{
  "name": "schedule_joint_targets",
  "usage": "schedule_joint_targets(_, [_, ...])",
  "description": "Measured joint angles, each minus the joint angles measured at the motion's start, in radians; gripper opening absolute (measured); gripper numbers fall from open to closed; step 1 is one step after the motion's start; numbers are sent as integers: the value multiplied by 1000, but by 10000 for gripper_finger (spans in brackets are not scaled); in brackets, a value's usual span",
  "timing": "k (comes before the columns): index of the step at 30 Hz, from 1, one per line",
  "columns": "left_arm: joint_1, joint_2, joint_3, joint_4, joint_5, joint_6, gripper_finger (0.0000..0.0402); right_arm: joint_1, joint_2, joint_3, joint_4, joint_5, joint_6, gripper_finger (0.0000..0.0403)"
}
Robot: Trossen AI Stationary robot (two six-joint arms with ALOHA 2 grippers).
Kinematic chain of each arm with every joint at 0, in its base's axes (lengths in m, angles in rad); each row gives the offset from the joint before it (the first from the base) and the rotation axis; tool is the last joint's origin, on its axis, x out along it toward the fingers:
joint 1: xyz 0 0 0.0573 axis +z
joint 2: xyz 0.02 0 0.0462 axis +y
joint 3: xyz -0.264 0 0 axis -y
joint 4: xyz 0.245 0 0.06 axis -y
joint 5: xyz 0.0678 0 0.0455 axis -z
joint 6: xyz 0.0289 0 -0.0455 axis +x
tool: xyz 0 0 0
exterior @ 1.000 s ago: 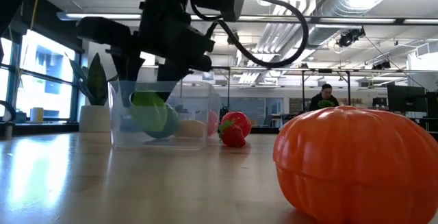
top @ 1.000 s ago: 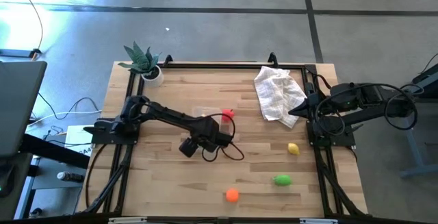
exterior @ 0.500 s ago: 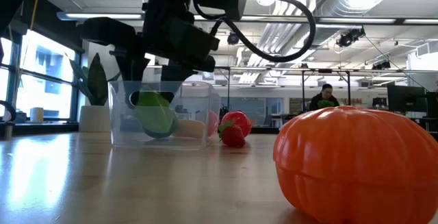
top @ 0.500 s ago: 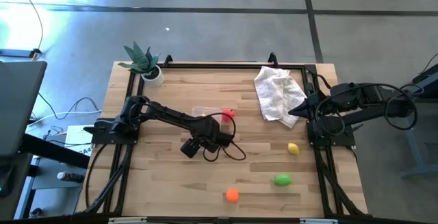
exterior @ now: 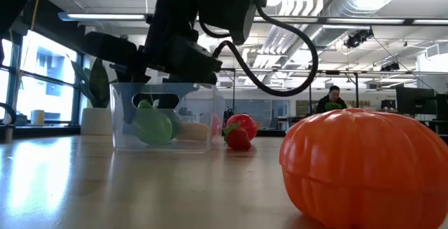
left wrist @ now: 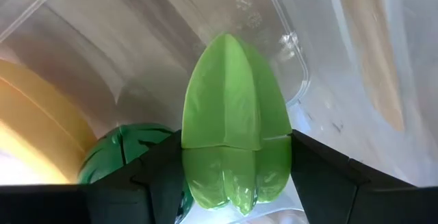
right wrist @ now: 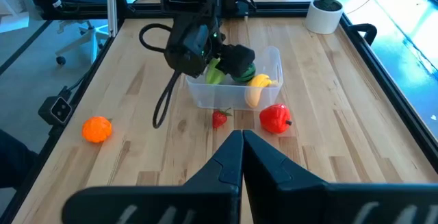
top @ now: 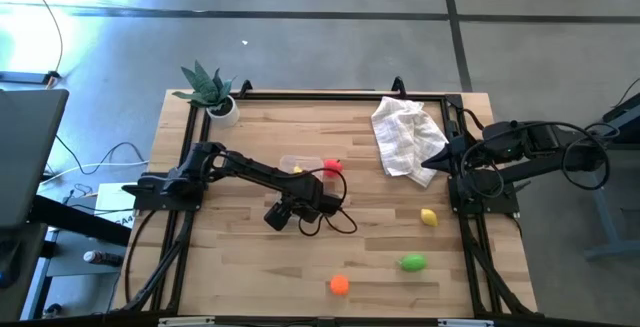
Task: Pick and placing Produce into tupperware
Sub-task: Put the starfruit into the bin, then put the lemon into the bin
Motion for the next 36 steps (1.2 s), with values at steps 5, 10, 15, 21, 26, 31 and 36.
schedule_joint_targets(5, [-1,0,0,-1,0,-1,221,0,0,0,0,0,0,0])
schedule_joint_targets(10, [-1,1,0,-6,1,-24,222,0,0,0,0,0,0,0])
schedule_joint_targets(15, [-1,3,7,-41,1,-44,240,0,0,0,0,0,0,0])
schedule_joint_targets(21, [-1,3,14,-48,1,-44,265,0,0,0,0,12,2,0])
schedule_joint_targets(26, [-1,3,14,-52,1,-44,281,-1,0,0,0,51,48,0])
schedule_joint_targets(31, [-1,3,21,-82,1,-44,288,-1,0,0,0,50,61,0])
schedule_joint_targets(36, [-1,3,85,-156,1,-51,280,-1,0,0,0,50,60,0])
